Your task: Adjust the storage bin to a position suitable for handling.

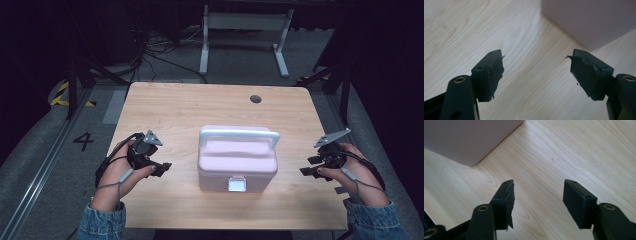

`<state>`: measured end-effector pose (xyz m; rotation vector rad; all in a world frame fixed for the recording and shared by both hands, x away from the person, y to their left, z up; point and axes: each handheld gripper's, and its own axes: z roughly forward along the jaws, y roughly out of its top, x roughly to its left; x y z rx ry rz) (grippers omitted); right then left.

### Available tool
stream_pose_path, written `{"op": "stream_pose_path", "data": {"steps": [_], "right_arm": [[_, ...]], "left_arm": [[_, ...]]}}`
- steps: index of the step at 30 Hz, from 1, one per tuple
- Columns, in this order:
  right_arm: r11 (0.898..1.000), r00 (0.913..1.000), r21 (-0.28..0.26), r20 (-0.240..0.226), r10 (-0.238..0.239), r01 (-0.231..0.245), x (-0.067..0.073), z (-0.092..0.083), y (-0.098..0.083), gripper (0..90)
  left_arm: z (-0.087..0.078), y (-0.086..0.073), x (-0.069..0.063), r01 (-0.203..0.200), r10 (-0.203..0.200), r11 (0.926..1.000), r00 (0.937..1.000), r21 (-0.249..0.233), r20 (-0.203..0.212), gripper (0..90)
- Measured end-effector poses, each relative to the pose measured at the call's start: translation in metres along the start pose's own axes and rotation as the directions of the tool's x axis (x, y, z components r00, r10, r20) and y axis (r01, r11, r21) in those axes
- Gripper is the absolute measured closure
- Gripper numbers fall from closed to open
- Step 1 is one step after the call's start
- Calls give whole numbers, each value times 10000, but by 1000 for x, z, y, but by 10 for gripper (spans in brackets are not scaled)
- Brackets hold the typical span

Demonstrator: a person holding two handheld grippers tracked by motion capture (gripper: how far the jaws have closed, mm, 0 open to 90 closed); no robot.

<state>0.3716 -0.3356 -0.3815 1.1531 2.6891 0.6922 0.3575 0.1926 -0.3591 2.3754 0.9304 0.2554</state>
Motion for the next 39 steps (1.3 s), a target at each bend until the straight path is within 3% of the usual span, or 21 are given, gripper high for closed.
{"op": "stream_pose_path", "data": {"steps": [5, 9, 12, 14, 18, 21, 23, 25, 26, 28, 31, 32, 33, 34, 36, 39], "right_arm": [[10000, 10000, -72, 55, 42, -41, 0, -1, -4, 434], [9999, 9999, -78, 65, 86, -86, 1, -3, -7, 434], [9998, 9998, -135, 89, 179, -178, 2, -5, -12, 433], [9997, 9997, -134, 103, 221, -220, 2, -6, -15, 431], [9993, 9993, -215, 209, 311, -307, 1, -9, -19, 431], [9992, 9990, -201, 284, 338, -333, 1, -8, -20, 431], [9993, 9992, -184, 254, 320, -316, 1, -7, -21, 431], [9996, 9996, -117, 141, 243, -242, 4, -2, -20, 431], [9996, 9996, -117, 141, 243, -242, 4, -2, -20, 431], [9997, 9998, -123, 98, 200, -199, 5, -1, -20, 431], [9997, 9998, -137, 101, 197, -196, 6, 0, -20, 434], [9996, 9997, -137, 104, 233, -232, 6, 0, -20, 435], [9996, 9997, -158, 94, 239, -237, 7, 0, -21, 435], [9996, 9997, -138, 80, 241, -240, 7, 0, -21, 435], [9996, 9997, -119, 67, 244, -243, 7, 1, -22, 435], [9995, 9996, -125, 40, 274, -274, 8, 2, -22, 435]], "left_arm": [[-5, 9, -5, -95, 158, 9957, 9975, -920, 687, 290], [-5, 15, -8, -250, 346, 9912, 9968, -1297, 724, 308], [-4, 22, -9, -557, 691, 9802, 9955, -1902, 643, 317], [-4, 24, -10, -609, 751, 9786, 9950, -1964, 654, 334], [-1, 33, -17, -735, 1003, 9665, 9901, -2458, 986, 356], [-1, 36, -20, -693, 990, 9654, 9893, -2512, 1072, 364], [0, 39, -21, -738, 1064, 9604, 9883, -2686, 1091, 378], [3, 43, -24, -474, 881, 9483, 9892, -3137, 1168, 389], [3, 43, -24, -474, 881, 9483, 9892, -3137, 1168, 389], [5, 46, -26, -352, 822, 9385, 9890, -3435, 1232, 389], [10, 50, -29, -132, 672, 9125, 9908, -4088, 1179, 347], [11, 50, -31, 4, 535, 9030, 9921, -4297, 1134, 319], [13, 51, -31, 10, 542, 8886, 9928, -4588, 1072, 305], [15, 52, -31, 43, 526, 8812, 9929, -4727, 1070, 308], [18, 53, -33, 160, 509, 8762, 9908, -4817, 1254, 323], [24, 54, -34, -70, 694, 8655, 9919, -5008, 1060, 360]]}}
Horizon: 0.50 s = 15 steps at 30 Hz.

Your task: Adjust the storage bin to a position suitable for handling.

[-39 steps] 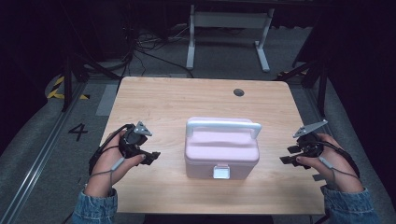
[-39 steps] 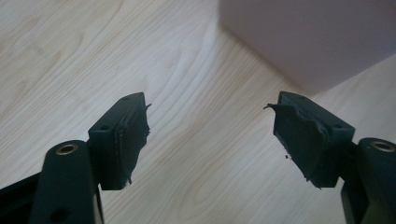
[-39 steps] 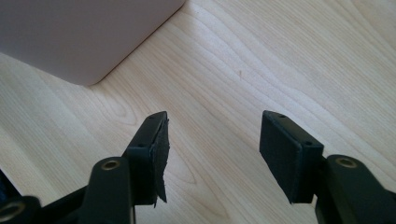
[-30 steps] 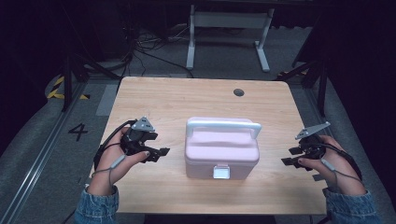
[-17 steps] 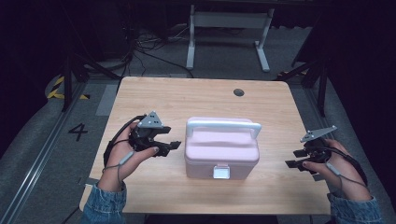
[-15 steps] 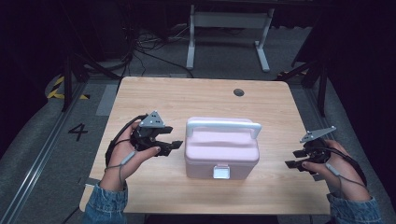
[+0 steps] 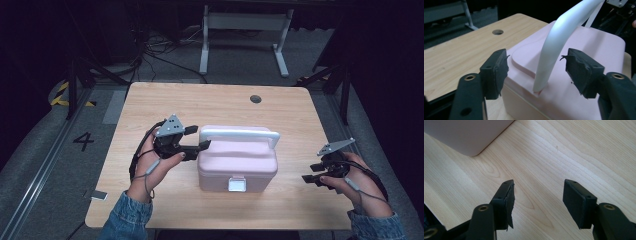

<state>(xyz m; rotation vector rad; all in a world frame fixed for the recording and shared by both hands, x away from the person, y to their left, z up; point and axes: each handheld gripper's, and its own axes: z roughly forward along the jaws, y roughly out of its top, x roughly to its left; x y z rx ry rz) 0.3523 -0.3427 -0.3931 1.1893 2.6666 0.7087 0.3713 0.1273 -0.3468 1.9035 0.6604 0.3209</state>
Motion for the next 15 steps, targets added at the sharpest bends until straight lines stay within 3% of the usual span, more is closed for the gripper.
{"op": "stream_pose_path", "data": {"steps": [3, 4, 5, 15], "right_arm": [[10000, 10000, -17, 2, -9, 9, 0, 0, 0, 436], [10000, 10000, -24, -4, -13, 13, 0, 0, -1, 437], [10000, 10000, -29, -8, 17, -17, 0, 0, -1, 440], [9997, 10000, -228, 30, 77, -76, 2, -1, -1, 460]], "left_arm": [[2, -1, 1, -30, 30, 9999, 10000, -109, 16, 400], [2, -1, 0, 66, -65, 9999, 9999, -108, 143, 542], [4, -1, 0, 422, -414, 9989, 9983, -193, 416, 570], [11, 1, -2, -68, 68, 9996, 10000, -283, -13, 672]]}}
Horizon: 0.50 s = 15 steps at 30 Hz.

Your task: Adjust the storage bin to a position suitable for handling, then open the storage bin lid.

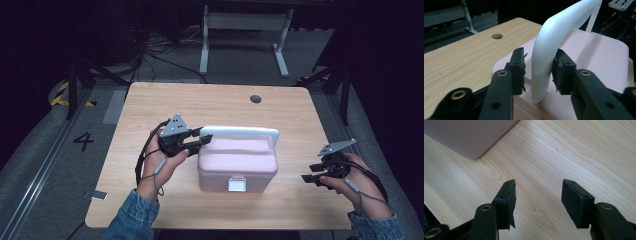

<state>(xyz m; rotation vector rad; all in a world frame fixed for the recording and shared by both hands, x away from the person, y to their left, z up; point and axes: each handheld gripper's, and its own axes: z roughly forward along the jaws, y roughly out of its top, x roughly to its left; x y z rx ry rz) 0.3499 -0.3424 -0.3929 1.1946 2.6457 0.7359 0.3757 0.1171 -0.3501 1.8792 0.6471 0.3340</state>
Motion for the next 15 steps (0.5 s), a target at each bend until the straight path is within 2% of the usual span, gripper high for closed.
{"op": "stream_pose_path", "data": {"steps": [2, 4, 9, 15], "right_arm": [[10000, 10000, -20, -4, 44, -44, 0, -1, -1, 461], [9999, 10000, -71, 23, 73, -72, -1, -2, -1, 464], [9997, 9999, -224, 141, 85, -82, -1, -4, -1, 485], [9955, 9999, -944, 135, 16, -3, 2, -12, 2, 509]], "left_arm": [[1, 2, -3, 11, -10, 10000, 10000, 90, -76, 724], [1, 4, -4, -114, 118, 9998, 9997, 171, -194, 730], [0, 6, -5, -163, 166, 9996, 9998, 219, -146, 733], [-2, 14, -5, -209, 211, 9995, 9997, 254, -103, 733]]}}
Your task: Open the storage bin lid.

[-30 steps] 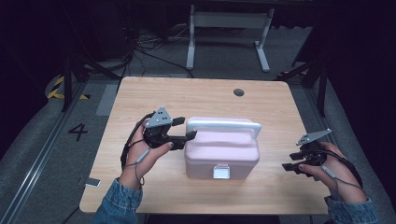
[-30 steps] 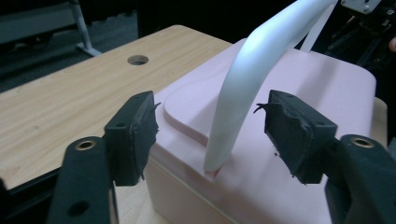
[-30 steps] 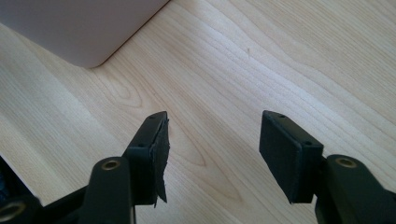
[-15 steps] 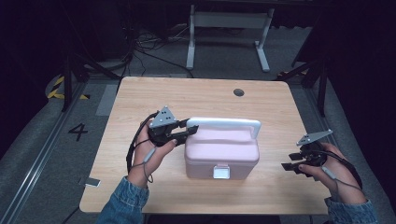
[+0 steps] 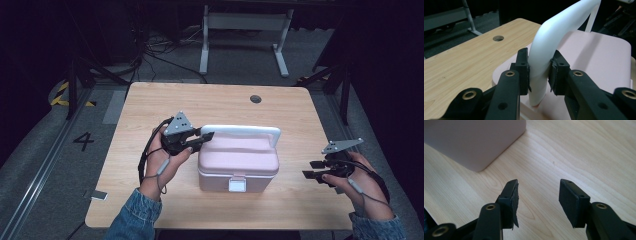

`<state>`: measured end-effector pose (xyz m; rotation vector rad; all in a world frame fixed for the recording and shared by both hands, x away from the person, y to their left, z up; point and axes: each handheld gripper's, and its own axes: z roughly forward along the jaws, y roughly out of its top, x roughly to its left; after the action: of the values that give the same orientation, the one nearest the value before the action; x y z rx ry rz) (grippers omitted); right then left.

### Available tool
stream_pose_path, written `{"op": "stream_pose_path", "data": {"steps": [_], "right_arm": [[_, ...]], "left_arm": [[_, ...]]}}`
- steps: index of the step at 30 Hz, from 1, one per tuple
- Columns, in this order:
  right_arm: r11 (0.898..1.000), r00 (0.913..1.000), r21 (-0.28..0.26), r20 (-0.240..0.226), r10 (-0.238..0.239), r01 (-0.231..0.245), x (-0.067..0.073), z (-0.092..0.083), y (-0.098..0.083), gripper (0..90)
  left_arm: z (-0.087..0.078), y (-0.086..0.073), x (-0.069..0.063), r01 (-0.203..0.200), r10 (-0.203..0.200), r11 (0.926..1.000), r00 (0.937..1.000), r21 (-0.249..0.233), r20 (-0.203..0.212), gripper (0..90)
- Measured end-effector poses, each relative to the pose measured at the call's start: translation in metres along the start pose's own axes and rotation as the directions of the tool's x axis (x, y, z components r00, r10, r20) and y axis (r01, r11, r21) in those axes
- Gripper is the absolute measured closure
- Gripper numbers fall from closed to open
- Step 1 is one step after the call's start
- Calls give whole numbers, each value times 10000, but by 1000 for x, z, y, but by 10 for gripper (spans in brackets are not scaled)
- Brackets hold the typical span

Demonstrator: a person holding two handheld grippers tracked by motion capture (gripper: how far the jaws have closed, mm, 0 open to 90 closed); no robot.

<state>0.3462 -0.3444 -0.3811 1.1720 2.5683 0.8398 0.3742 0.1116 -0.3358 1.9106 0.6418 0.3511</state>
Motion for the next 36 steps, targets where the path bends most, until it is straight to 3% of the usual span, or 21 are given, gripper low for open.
{"op": "stream_pose_path", "data": {"steps": [5, 7, 10, 15, 19, 26, 36], "right_arm": [[9996, 10000, -277, -2, -56, 56, -1, -4, 0, 509], [9994, 10000, -332, 22, -86, 86, -1, -4, 1, 509], [9994, 9999, -324, -61, -85, 83, -1, -4, 1, 508], [9995, 9999, -328, -137, -43, 39, -1, -4, 1, 514], [9990, 9999, -449, -147, -33, 26, 0, -7, 1, 519], [9984, 9999, -565, -144, -8, 0, -1, -8, 1, 529], [9944, 9997, -1051, -206, -138, 115, 3, -13, 5, 588]], "left_arm": [[-1, 7, 2, 18, -18, 9999, 10000, 111, -12, 732], [0, 9, 3, 124, -124, 9999, 9999, 102, -2, 732], [0, 15, 5, 650, -647, 9972, 9979, 377, -84, 729], [0, 23, 6, 703, -685, 9955, 9972, 628, -313, 727], [3, 26, 10, 1042, -1022, 9936, 9937, 441, -466, 726], [7, 35, 23, 1600, -1591, 9867, 9867, 270, -332, 720], [10, 43, 35, 1879, -1874, 9818, 9821, 270, -176, 709]]}}
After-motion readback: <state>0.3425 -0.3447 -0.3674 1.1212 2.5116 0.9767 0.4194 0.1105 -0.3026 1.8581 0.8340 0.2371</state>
